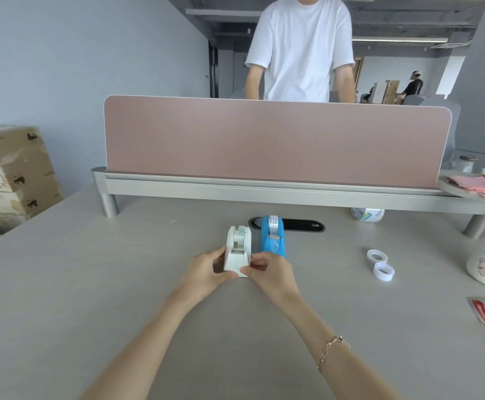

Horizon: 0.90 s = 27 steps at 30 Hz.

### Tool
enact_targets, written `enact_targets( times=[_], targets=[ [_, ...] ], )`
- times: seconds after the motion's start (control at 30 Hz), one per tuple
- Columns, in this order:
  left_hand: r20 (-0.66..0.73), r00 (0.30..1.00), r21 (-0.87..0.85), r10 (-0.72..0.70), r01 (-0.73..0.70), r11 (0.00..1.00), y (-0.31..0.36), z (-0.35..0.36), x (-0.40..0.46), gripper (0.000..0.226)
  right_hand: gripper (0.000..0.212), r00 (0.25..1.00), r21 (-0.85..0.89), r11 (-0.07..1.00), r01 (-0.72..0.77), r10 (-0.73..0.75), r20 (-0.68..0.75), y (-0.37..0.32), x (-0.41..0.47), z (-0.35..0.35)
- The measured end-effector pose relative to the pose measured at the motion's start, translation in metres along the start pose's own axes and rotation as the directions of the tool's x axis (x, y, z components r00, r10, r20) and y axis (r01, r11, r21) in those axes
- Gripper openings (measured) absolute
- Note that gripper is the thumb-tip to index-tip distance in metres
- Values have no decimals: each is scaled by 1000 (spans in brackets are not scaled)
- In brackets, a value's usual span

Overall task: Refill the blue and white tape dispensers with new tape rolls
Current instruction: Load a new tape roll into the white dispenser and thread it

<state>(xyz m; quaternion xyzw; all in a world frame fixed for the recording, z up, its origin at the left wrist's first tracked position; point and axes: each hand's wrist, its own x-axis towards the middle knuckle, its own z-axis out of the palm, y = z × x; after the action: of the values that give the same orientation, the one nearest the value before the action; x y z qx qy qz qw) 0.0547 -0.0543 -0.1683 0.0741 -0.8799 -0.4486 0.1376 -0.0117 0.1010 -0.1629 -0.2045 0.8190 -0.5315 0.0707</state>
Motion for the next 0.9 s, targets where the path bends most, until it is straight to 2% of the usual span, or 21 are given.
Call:
enact_targets(
  times=[0.17, 0.27, 0.33, 0.47, 0.67, 0.77, 0.9],
  targets=[
    [-10, 1000, -2, -18, 18, 1000, 0, 3, 9, 58, 12, 998, -111, 992, 52, -55, -28, 7, -2, -38],
    [-21, 1000, 5, -23, 23, 1000, 1, 5, 16, 60, 23, 985, -209, 973, 98, -125, -118, 21, -4, -64],
    [-26, 999, 20, -30, 30, 999, 1, 6, 19, 62, 35, 985, -211, 974, 79, -109, -133, 29, -5, -74],
    [-19, 999, 42, -36, 37, 998, 3, 5, 25, 64, 47, 994, -218, 975, 39, -60, -91, 37, -2, -78],
    [3, 999, 34, -44, 44, 998, 4, 9, 36, 65, 56, 991, -323, 940, 110, -129, -36, 37, 13, -72],
    [25, 998, 23, -56, 56, 998, 4, 10, 40, 67, 66, 996, -354, 931, 93, -92, 18, 36, 21, -68],
    [3, 998, -3, -70, 70, 998, 2, 14, 46, 68, 68, 997, -341, 937, 80, -74, 29, 38, 34, -63]
  ],
)
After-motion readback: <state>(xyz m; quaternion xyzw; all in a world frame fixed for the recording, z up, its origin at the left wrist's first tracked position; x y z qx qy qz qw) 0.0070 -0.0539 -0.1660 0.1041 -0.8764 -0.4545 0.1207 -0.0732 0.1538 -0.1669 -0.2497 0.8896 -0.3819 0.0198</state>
